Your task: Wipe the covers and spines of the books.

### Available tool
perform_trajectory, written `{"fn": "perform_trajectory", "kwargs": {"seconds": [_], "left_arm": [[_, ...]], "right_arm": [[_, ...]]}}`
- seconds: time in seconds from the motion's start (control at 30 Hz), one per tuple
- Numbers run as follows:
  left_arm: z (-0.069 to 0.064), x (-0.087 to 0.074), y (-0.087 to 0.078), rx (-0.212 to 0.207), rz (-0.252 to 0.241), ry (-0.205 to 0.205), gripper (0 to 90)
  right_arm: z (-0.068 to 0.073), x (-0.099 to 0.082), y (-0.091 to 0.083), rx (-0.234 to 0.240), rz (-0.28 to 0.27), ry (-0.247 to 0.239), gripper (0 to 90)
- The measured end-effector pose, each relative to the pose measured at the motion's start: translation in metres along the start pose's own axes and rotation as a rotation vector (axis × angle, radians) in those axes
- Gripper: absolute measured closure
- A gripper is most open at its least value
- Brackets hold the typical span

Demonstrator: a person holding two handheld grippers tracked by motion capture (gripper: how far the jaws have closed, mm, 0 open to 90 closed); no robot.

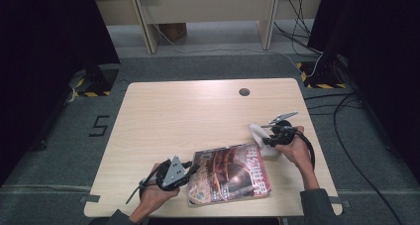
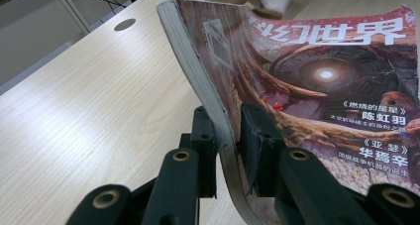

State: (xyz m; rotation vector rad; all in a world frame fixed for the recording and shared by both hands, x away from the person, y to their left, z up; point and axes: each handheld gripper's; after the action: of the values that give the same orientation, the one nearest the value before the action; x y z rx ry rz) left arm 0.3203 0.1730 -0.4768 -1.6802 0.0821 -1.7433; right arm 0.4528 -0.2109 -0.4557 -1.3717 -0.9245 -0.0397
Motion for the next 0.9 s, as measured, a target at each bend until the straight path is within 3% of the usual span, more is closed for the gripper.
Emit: {"fn": "perform_trajectory", "kwargs": {"seconds": [0.23, 0.5, 0.6, 0.9], "left_arm": [[0.000, 0.000, 0.000, 0.000, -0.001, -0.002, 76.8], [0.000, 0.000, 0.000, -0.002, 0.001, -0.004, 76.8], [0.000, 0.000, 0.000, -0.001, -0.002, -0.004, 76.8], [0.000, -0.001, 0.000, -0.002, -0.004, -0.007, 76.7]], "right_arm": [[-0.014, -0.007, -0.018, -0.033, -0.033, 0.024, 79.2], [-0.030, -0.029, -0.022, -0.104, 0.014, 0.052, 79.1], [-0.036, -0.036, -0.021, -0.111, 0.031, 0.071, 79.0], [-0.038, -0.045, -0.007, -0.143, 0.100, 0.077, 76.2]]}}
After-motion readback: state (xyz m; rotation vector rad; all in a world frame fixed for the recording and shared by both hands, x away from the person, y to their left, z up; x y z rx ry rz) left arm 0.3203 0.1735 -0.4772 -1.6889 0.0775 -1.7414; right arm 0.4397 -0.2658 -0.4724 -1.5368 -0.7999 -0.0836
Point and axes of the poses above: each handheld gripper's, and its own axes: y roughly forward along the jaws, x roughly out of its top, z roughly to its left, and after that the axes turned 11 degrees about -x, right-handed
